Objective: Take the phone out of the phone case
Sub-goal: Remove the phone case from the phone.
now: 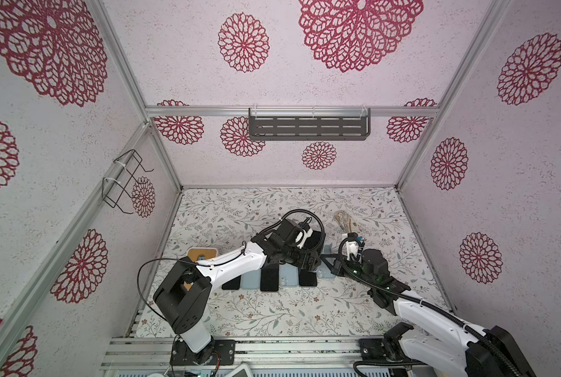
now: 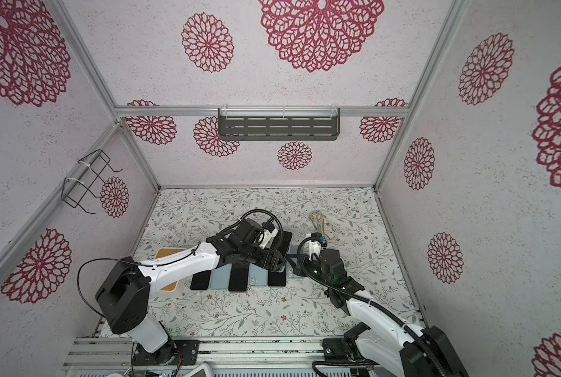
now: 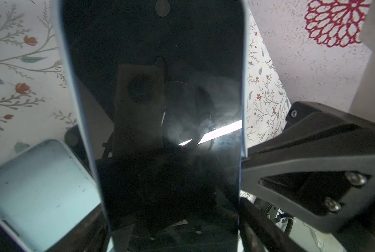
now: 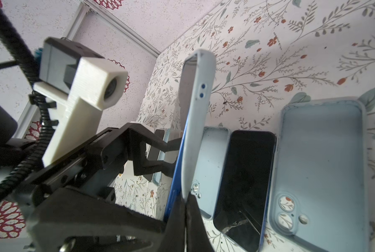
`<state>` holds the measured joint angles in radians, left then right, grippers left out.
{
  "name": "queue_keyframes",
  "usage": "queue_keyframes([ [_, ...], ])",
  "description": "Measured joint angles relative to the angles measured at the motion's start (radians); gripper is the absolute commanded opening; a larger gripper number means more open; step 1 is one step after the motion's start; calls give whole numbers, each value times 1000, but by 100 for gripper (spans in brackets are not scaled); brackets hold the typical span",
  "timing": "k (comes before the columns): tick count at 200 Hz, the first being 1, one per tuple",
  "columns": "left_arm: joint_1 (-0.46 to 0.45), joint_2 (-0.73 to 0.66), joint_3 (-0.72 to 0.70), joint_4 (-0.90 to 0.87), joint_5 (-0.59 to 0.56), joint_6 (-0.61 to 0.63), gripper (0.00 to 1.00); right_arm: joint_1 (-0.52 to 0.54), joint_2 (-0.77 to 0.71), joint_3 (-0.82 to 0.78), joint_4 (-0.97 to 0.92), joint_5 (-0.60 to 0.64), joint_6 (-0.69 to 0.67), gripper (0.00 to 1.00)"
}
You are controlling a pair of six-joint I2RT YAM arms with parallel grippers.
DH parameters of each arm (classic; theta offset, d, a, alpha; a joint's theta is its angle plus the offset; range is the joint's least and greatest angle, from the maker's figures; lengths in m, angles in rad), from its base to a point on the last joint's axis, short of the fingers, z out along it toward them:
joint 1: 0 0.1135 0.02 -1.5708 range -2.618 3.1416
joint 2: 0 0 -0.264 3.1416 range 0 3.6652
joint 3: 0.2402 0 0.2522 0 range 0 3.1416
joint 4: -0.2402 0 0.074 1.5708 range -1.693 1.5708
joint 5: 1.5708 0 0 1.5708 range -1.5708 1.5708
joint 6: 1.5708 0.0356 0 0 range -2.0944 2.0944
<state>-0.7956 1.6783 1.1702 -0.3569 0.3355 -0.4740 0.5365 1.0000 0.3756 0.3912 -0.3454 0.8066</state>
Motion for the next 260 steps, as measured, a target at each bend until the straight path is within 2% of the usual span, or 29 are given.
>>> queue_keyframes([
  [43, -2, 0, 11, -18, -18, 11, 72, -2, 0, 0, 2, 0, 3, 0],
  [132, -2, 0, 11, -15, -15, 11, 56, -4, 7, 0, 9, -8, 10, 0],
  [200, -5, 0, 11, -15, -29, 11, 50, -4, 11, 0, -5, 2, 14, 0],
  [260, -8, -1, 11, 2, -30, -2, 45, -4, 11, 49, -121, 47, -16, 0],
])
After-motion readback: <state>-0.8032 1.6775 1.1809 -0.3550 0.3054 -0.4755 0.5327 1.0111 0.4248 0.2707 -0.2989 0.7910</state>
